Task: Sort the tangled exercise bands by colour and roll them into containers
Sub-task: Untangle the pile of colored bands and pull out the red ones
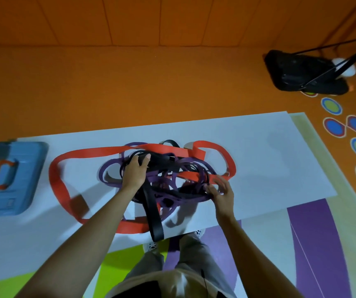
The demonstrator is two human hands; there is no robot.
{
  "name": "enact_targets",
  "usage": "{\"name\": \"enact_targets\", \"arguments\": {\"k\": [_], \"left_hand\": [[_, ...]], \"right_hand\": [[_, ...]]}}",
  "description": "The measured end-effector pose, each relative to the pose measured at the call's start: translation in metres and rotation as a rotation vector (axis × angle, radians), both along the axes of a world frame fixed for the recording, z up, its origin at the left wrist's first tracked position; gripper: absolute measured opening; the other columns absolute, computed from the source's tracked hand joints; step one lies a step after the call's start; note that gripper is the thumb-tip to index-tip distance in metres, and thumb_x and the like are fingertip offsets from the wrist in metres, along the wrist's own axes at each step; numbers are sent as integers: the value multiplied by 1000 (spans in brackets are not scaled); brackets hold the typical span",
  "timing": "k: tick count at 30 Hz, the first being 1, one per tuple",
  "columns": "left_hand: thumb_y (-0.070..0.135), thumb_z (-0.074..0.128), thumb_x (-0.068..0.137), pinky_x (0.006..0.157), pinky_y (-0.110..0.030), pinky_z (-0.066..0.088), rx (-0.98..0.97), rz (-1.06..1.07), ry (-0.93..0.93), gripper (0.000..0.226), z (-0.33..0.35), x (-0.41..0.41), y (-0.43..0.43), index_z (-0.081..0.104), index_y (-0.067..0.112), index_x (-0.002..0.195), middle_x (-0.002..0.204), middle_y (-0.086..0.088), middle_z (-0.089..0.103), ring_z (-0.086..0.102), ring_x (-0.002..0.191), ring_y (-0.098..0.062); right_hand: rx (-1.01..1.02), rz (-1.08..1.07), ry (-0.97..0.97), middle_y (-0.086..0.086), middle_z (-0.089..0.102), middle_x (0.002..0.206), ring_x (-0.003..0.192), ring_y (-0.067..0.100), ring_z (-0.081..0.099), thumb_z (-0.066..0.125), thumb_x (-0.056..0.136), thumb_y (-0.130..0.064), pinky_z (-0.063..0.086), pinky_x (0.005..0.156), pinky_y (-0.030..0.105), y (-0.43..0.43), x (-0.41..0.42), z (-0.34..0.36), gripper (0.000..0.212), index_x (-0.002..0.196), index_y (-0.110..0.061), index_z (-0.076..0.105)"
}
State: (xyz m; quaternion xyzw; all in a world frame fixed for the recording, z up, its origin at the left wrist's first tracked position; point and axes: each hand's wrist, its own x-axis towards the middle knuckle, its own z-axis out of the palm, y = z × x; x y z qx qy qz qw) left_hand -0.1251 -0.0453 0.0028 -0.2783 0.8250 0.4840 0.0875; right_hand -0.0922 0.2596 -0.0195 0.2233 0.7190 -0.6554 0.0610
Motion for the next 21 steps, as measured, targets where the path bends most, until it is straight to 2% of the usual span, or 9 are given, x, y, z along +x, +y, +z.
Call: {"name": "enact_targets", "arguments": {"k": [3,5,7,9,11,14,16,19,21], "left_hand": [[64,42,103,98,-51,50,-35,-3,-15,63,2,-2,1,58,10,132,117,-5,69,63,114,-34],[66,41,102,100,-54,50,-37,3,-27,66,-1,-4,0,56,11,135,122,-11,68,63,117,-37],[65,42,102,99,-55,50,-27,4,-20,65,-2,-6,-1,56,9,132,122,-14,69,63,115,-38],[65,42,103,99,-54,51,-14,2,-7,65,-2,-6,-1,57,8,131,120,-13,70,64,115,-37],[67,42,102,100,-53,51,-6,-3,-7,66,-1,-5,0,56,9,131,118,-11,72,65,114,-35],[66,41,103,101,-54,51,-9,-14,-29,67,-2,-3,-1,53,9,136,118,-10,74,65,115,-34],[68,40,101,100,-55,52,-17,-30,-30,70,-2,-1,-4,54,9,135,117,-10,74,66,114,-35],[66,40,103,98,-52,50,-23,-59,-28,69,1,2,-5,54,8,136,117,-11,72,64,115,-36],[60,42,105,93,-43,47,-20,-98,-37,62,4,4,-4,54,9,137,111,-8,74,64,115,-34]], "right_hand": [[-107,19,-110,15,74,120,98,35,76,58,107,-20,64,84,45,14,-8,2,22,126,-11,67],[84,144,-172,18,70,122,86,37,77,48,110,-13,65,70,39,26,-9,-2,23,123,-7,65],[277,228,-224,17,65,127,80,27,74,43,106,-2,61,62,32,35,-8,-7,29,128,-4,62],[423,251,-249,12,66,130,87,23,73,48,102,1,59,68,34,43,-8,-14,35,134,-4,59],[541,246,-201,11,68,131,100,30,73,52,100,-1,58,82,39,47,-9,-21,34,133,-6,61],[616,282,-28,9,68,122,106,32,68,49,104,-11,59,88,51,38,-17,-25,26,123,-19,65],[667,380,125,7,65,125,117,31,62,51,104,-21,54,98,49,27,-26,-18,25,125,-20,64],[712,659,276,0,45,158,149,21,36,63,94,-58,31,122,41,-1,-36,7,66,150,-28,48],[762,940,245,-6,14,173,160,15,7,67,78,-80,7,129,46,-28,-40,18,105,163,-40,19]]}}
